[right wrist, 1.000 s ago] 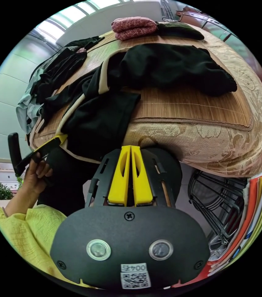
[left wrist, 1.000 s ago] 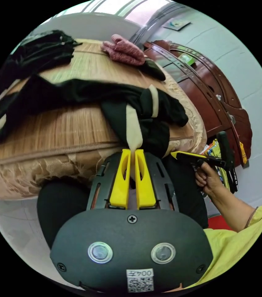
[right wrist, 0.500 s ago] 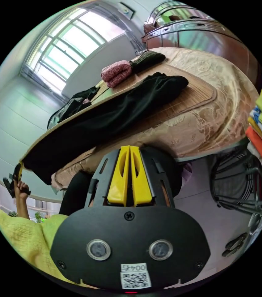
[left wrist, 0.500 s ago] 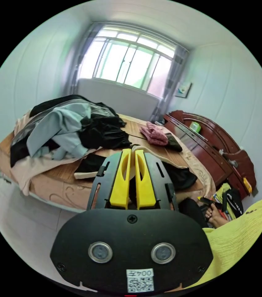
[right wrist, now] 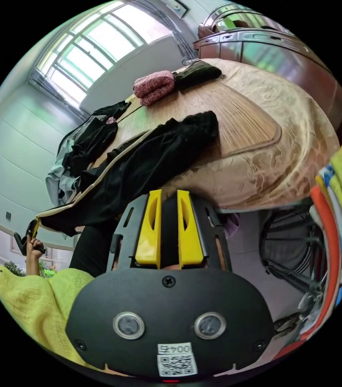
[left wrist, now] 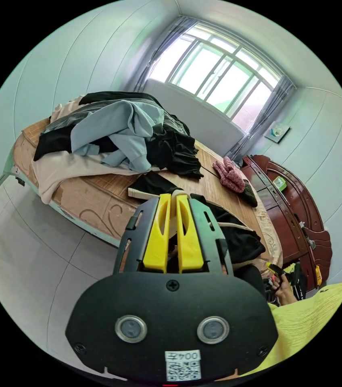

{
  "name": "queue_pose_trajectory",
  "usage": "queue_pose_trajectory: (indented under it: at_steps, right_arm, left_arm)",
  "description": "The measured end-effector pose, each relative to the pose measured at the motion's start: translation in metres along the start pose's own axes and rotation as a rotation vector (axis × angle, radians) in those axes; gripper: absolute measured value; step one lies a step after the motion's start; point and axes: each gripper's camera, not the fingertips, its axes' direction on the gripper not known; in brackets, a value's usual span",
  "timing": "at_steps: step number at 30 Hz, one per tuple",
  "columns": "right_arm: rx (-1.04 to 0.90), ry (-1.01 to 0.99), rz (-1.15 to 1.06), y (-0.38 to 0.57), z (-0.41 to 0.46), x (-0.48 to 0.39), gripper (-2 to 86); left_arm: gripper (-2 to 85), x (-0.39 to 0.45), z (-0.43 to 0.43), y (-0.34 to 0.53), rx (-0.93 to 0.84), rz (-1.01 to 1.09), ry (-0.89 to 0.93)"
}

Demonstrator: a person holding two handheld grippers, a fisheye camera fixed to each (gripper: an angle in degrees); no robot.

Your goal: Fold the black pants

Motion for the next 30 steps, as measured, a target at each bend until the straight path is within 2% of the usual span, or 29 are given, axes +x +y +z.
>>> queue_pose_trajectory:
  at_steps: [10, 15, 19, 24, 30]
  right_arm:
    - [-0.249, 0.105, -0.207, -0.220, 0.050, -0.038, 12.0]
    - [-0.386, -0.005, -0.081, -0.278, 0.086, -0.025, 14.8]
    - [-0.496, -0.072, -0.034, -0.290, 0.106, -0.020, 12.0]
    - [-0.440, -0.025, -0.080, -0.286, 0.077, -0.033, 1.9]
    - [-0.232, -0.096, -0.219, -0.240, -0.048, -0.076, -0.2]
  left_arm:
    - [2.2, 0.022, -0.029, -0.002, -0.031, -0.016, -0.034]
    - [2.2, 0.032, -0.041, -0.003, -0.064, -0.021, -0.062]
    - [2.2, 0.040, -0.050, -0.007, -0.080, -0.032, -0.064]
    - [2.2, 0.048, -0.058, -0.013, -0.077, -0.047, -0.050]
    - [2.2, 0.052, -0.075, -0.025, -0.039, -0.064, -0.019]
